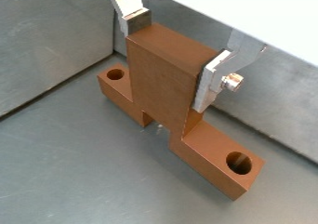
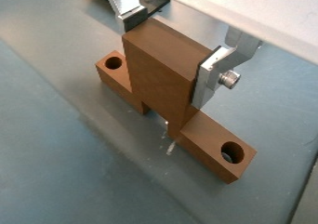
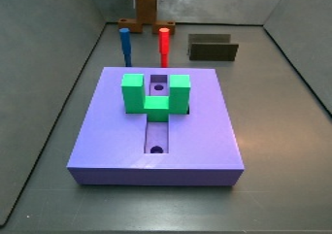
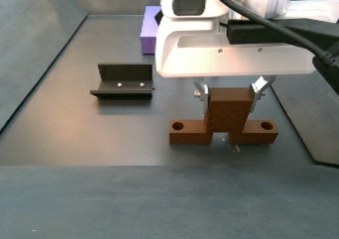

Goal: Pick up the brown object. Move up. Move to above the board. Insert the brown object.
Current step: Pick up the brown object, then move up.

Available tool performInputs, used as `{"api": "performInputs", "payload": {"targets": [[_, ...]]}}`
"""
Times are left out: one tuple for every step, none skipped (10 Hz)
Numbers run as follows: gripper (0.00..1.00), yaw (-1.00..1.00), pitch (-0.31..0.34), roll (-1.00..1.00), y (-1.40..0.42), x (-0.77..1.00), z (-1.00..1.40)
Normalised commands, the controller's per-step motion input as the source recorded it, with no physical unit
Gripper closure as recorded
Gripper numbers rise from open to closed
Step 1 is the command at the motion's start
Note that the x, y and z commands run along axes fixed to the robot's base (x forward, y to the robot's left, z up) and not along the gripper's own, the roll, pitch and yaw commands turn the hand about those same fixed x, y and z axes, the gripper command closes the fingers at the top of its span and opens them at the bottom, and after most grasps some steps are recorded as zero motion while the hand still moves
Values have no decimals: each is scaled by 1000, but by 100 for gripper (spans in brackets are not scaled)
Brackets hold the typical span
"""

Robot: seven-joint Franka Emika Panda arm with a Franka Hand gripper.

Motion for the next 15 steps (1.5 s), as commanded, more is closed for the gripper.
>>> {"api": "performInputs", "payload": {"targets": [[100, 0, 0, 0, 0, 0, 0], [100, 0, 0, 0, 0, 0, 0], [100, 0, 0, 0, 0, 0, 0], [100, 0, 0, 0, 0, 0, 0], [100, 0, 0, 0, 0, 0, 0], [100, 0, 0, 0, 0, 0, 0], [100, 0, 0, 0, 0, 0, 0], [100, 0, 0, 0, 0, 0, 0], [100, 0, 0, 0, 0, 0, 0], [100, 0, 0, 0, 0, 0, 0], [100, 0, 0, 0, 0, 0, 0], [100, 0, 0, 0, 0, 0, 0], [100, 0, 0, 0, 0, 0, 833], [100, -20, -12, 15, 19, 51, 863], [100, -31, 49, 34, 15, 3, 621]]}}
